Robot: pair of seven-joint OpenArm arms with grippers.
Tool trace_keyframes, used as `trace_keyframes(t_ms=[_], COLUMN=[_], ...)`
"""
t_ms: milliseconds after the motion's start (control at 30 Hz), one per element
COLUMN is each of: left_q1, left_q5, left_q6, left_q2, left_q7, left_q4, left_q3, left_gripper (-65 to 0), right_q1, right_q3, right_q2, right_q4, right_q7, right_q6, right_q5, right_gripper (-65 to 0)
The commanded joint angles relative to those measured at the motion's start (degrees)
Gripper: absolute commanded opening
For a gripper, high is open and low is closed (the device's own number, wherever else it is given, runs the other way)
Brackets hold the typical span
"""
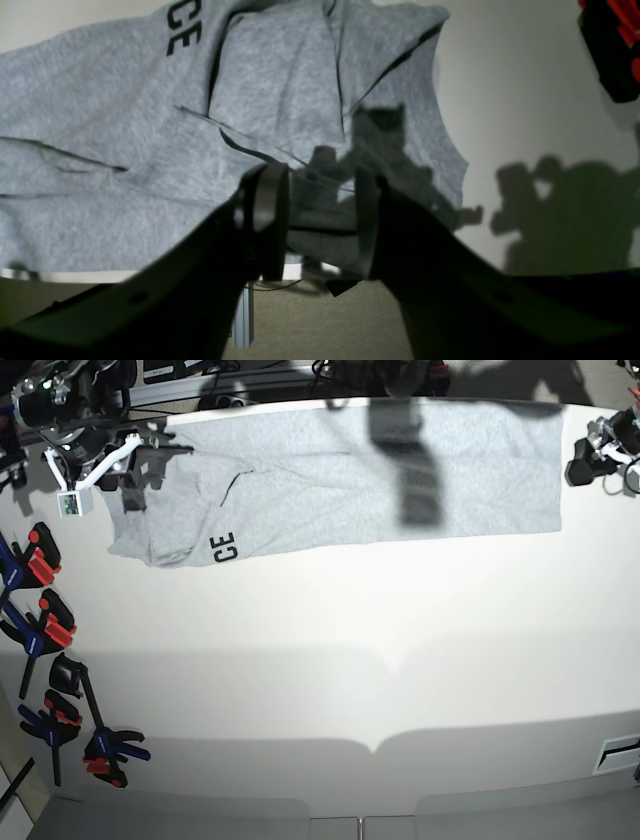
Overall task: Fold the T-shirt properly
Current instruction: 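Hold the strip ends with both grippers and smooth it flat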
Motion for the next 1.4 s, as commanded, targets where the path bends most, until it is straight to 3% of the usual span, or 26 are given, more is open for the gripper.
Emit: trace_keyframes(t_ms=[0, 67, 233, 400, 567, 700, 767, 933, 1067, 1233, 1367], left_q1=[-0.39, -1.42, -2.21, -2.08, -2.08, -2.08, -2.08, -2.08, -2.08, -2.08, -2.45], left_q5=[-1.09, -3.41, -3.45, 1.73, 0.85, -5.51, -6.08, -3.56, 0.00, -0.02, 2.67], left_q6=[-0.63, -2.71, -3.82, -4.63, -4.63, -5.35, -5.35, -5.35, -5.35, -5.35, -5.35], left_q2=[-1.20, -0.76, 2.67, 7.61, 7.91, 8.31, 8.44, 8.41, 8.41, 8.41, 7.76], left_q7=[1.44, 3.69, 6.32, 7.72, 10.82, 19.67, 21.05, 14.84, 7.69, 5.25, -0.07], left_q4=[-1.18, -4.11, -7.13, -6.99, -6.51, -3.39, -1.53, 1.77, 3.43, 3.52, 3.52], left_q3=[-0.28, -0.28, -0.22, -0.22, -0.24, -0.22, -0.22, -0.22, -0.22, -0.24, -0.24], left_gripper=[-30.4, -30.4, -30.4, -30.4, -30.7, -34.5, -34.5, -36.0, -47.5, -65.0, -65.0], right_q1=[-0.02, -0.02, -0.02, -0.02, 0.13, 0.13, 0.13, 0.13, 0.13, 0.13, 0.13], right_q3=[0.35, 0.35, 0.35, 0.35, 0.35, 0.35, 0.35, 0.35, 0.35, 0.35, 0.35], right_q2=[0.63, 0.66, 0.66, 0.66, 0.68, 0.68, 0.68, 0.68, 0.68, 0.68, 0.66], right_q4=[1.03, 1.03, 1.03, 1.03, 1.03, 1.03, 1.03, 1.05, 1.03, 1.03, 1.05], right_q7=[1.03, 1.05, 1.03, 1.05, 1.31, 2.12, 2.16, 2.10, 1.97, 1.99, 2.03], right_q6=[0.22, 0.22, 0.22, 0.22, 0.22, 0.22, 0.22, 0.22, 0.22, 0.22, 0.20], right_q5=[0.63, 0.63, 0.81, 0.81, 0.83, 0.85, 0.83, 0.83, 0.83, 0.83, 0.83], right_gripper=[-44.2, -44.2, -44.2, -44.2, -44.2, -44.2, -44.2, -44.2, -44.2, -44.2, -44.2])
